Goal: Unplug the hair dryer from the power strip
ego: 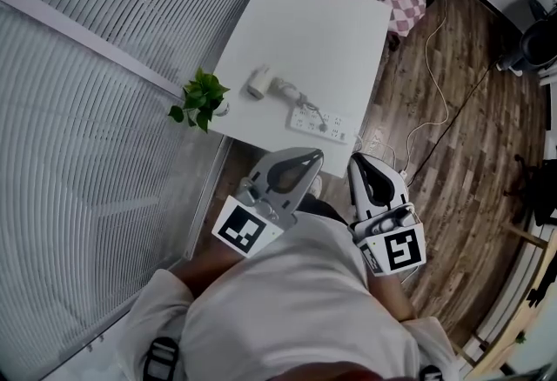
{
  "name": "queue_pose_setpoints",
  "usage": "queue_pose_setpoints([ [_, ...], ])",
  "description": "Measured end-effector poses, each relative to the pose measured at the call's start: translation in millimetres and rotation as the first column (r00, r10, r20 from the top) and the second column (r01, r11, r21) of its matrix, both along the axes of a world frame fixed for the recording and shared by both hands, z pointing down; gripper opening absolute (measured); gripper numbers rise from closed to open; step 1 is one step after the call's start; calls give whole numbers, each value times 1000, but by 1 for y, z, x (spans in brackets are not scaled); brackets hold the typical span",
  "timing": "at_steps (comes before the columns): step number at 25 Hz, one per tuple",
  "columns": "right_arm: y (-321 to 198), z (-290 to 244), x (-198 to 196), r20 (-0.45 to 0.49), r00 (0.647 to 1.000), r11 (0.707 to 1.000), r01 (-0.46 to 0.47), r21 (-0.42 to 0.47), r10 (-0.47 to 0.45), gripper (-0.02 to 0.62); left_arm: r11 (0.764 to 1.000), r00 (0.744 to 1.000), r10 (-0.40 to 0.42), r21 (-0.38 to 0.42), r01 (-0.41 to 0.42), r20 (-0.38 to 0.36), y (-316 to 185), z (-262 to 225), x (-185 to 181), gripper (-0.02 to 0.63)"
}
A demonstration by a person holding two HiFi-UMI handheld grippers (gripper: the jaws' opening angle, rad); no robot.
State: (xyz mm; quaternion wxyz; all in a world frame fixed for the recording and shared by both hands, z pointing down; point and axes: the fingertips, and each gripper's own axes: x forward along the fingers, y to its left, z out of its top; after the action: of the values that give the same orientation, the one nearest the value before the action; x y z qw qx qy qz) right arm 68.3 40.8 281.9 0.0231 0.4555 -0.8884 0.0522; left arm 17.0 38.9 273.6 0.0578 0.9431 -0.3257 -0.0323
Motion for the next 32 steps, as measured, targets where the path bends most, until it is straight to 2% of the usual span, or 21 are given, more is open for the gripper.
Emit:
queue_pose_setpoints([
  [17,-55,4,50,39,998,998,57,6,-57,32,999,999,-40,-4,40,33,-53,7,51,32],
  [32,-81,6,79,60,998,999,15,40,-18,34,999,997,-51,-14,52,58,-78,15,72,32],
])
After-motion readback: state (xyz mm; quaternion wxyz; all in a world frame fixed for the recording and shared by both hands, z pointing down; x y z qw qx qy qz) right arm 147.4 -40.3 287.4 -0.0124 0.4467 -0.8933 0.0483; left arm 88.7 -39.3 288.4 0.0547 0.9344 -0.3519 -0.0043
